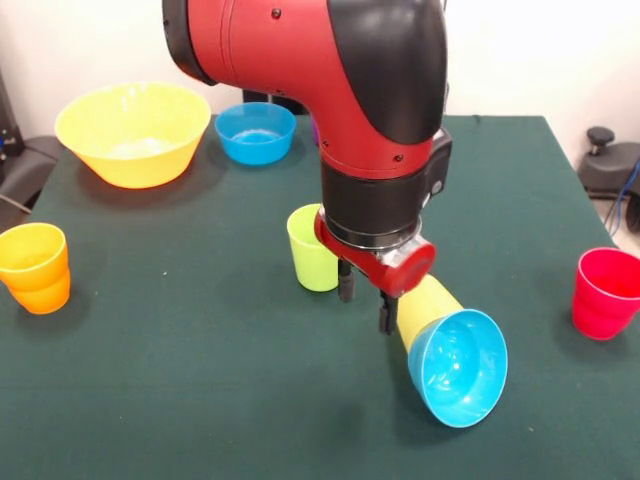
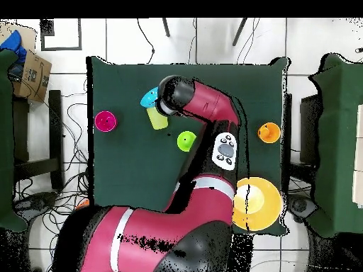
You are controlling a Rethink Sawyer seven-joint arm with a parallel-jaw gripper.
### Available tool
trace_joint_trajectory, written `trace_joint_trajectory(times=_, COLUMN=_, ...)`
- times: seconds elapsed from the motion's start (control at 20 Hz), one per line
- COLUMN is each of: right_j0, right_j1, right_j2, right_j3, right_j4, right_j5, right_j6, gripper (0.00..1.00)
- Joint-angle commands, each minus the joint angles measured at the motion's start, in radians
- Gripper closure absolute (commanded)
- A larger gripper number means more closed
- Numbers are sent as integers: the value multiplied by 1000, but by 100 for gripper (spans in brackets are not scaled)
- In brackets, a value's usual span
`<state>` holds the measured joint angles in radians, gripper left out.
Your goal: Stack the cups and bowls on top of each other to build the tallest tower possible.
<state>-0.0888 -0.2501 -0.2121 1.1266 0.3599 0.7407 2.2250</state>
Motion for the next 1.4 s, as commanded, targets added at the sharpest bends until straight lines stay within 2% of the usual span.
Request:
trace_joint_trajectory(times=0.05, right_j0=26, right_j1=11, right_j2=38, right_j3=-65, right_j4=45, right_j5=30, right_j6=250, gripper=0)
trace_joint_trajectory(times=0.4, right_j0=24, right_j1=-3, right_j2=52, right_j3=-33, right_j4=74, right_j5=-8, right_j6=246, gripper=0)
trace_joint_trajectory(times=0.9, right_j0=63, right_j1=-11, right_j2=10, right_j3=-69, right_j4=94, right_j5=77, right_j6=303, gripper=0)
trace_joint_trajectory(times=1.4, right_j0=104, right_j1=-7, right_j2=-14, right_j3=-44, right_j4=142, right_j5=40, right_j6=337, gripper=0)
